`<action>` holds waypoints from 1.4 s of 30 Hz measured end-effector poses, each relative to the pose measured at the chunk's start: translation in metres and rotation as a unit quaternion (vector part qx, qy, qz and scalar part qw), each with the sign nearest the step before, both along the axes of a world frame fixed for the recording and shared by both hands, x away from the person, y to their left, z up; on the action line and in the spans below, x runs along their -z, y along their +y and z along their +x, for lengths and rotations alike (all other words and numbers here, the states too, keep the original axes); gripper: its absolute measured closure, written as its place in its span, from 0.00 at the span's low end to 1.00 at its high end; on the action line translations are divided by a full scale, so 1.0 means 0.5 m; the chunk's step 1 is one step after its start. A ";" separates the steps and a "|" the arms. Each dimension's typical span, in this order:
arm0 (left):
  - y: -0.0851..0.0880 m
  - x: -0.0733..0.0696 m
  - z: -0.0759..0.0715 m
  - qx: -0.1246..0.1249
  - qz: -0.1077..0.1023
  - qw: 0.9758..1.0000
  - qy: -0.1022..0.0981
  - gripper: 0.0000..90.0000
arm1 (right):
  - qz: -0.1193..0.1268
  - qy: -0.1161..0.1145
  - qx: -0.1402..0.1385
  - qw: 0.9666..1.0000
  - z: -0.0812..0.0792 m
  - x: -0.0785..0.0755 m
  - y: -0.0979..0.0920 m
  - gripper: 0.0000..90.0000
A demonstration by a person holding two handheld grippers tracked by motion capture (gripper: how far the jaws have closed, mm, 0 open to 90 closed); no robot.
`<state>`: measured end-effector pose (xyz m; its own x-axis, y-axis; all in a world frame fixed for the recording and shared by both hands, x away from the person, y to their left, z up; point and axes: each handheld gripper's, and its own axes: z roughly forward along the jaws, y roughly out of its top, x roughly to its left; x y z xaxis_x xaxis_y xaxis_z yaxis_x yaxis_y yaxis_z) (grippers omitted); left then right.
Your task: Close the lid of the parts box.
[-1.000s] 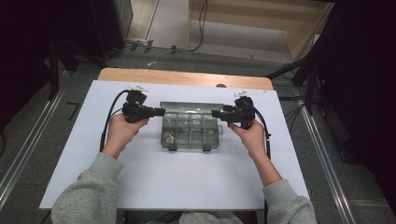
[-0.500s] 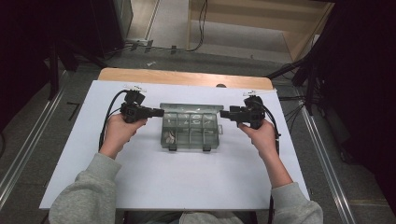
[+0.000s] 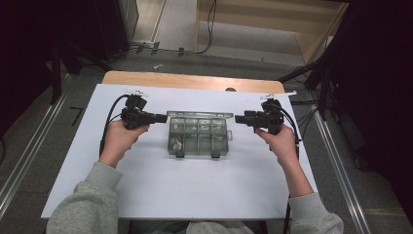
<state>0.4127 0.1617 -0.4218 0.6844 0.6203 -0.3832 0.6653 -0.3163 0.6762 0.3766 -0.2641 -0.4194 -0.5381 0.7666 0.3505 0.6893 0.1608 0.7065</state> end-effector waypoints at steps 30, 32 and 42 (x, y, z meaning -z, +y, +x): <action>-0.046 -0.023 -0.051 0.020 -0.013 1.000 -0.011 1.00 | 0.012 0.002 -0.071 0.997 -0.044 0.005 0.076 0.98; -0.050 -0.023 -0.057 0.026 -0.013 1.000 -0.011 1.00 | 0.010 0.003 -0.075 0.997 -0.048 0.008 0.081 0.98; -0.060 -0.002 -0.081 0.031 0.008 0.999 -0.017 1.00 | 0.015 0.010 -0.082 0.996 -0.067 0.027 0.087 0.98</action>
